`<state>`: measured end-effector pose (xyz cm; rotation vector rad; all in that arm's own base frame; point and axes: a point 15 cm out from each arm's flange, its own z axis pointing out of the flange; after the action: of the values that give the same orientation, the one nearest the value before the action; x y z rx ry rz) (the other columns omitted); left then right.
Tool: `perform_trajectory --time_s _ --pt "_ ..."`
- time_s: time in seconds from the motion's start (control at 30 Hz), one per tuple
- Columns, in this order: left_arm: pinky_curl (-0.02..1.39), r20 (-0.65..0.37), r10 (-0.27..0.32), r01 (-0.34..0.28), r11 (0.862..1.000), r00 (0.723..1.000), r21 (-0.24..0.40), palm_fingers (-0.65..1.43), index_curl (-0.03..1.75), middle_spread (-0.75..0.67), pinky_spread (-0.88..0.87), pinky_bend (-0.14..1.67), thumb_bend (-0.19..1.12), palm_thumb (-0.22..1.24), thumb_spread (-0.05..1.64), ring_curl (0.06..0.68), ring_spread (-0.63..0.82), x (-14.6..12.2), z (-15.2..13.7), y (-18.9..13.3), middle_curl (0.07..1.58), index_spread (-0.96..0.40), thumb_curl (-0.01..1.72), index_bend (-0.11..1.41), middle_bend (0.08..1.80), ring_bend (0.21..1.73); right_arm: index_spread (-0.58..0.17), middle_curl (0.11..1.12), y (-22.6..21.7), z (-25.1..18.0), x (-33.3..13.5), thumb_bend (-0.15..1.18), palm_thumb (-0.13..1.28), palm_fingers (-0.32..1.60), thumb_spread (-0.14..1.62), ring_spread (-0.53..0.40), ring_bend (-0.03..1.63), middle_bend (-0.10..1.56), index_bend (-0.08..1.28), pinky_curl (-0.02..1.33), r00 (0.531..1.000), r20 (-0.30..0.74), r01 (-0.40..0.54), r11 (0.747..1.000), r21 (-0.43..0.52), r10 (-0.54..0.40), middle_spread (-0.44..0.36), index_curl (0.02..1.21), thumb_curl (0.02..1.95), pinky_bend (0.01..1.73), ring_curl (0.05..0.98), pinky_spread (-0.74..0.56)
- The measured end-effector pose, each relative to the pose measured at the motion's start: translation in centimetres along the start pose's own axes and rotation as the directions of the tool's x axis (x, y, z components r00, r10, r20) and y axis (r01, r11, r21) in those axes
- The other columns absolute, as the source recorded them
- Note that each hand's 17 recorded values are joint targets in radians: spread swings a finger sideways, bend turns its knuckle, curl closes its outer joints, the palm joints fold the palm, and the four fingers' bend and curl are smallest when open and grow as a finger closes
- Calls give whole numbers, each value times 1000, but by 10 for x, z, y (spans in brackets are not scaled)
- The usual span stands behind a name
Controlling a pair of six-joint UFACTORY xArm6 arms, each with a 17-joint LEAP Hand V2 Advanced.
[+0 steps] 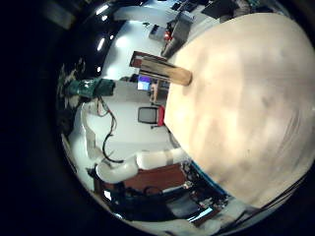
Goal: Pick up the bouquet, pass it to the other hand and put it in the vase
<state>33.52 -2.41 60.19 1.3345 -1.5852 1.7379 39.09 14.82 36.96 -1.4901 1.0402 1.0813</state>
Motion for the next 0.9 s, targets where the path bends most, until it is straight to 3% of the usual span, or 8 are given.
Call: perform_trajectory --time_s 0.1,0.23,0.57,0.7,0.9 --pt "804 37 40 -42 998 999 52 1016 1365 -465 -541 1191 -20 1111 257 570 -404 9 -22 -15 886 -754 900 404 1229 1509 -307 269 0 1 -2 -20 940 -15 959 170 297 172 174 360 1000 -1 4 1000 -2 -4 81 296 536 317 241 268" --pt "817 58 57 -61 995 997 74 1027 1406 -467 -553 1160 -22 1112 236 569 -405 15 -32 -23 886 -750 910 376 1218 1495 -303 266 1 6 -5 -19 947 -4 961 172 292 174 178 352 1000 -2 8 1000 -13 -8 83 302 539 310 244 268" --pt "853 94 41 -55 988 995 147 1061 1475 -467 -581 1098 -21 1109 215 574 -412 -11 -71 -42 886 -726 927 308 1195 1465 -294 264 -11 12 -9 -20 942 5 976 173 276 174 178 341 995 -83 62 998 19 -60 88 311 541 306 251 268" --pt "865 163 34 -67 977 986 203 1065 1490 -468 -589 1086 -22 1111 212 578 -407 -35 -94 -45 887 -716 928 296 1190 1459 -294 263 -13 11 -13 -19 946 5 977 173 273 174 178 339 991 -109 84 996 34 -80 88 312 547 307 255 273" --pt "884 168 11 -47 976 986 214 1071 1512 -470 -601 1067 -22 1111 210 584 -406 -49 -101 -48 888 -695 929 280 1184 1451 -294 262 -9 14 -12 -20 946 6 977 173 274 174 177 337 987 -141 91 994 58 -82 88 312 550 307 260 274"
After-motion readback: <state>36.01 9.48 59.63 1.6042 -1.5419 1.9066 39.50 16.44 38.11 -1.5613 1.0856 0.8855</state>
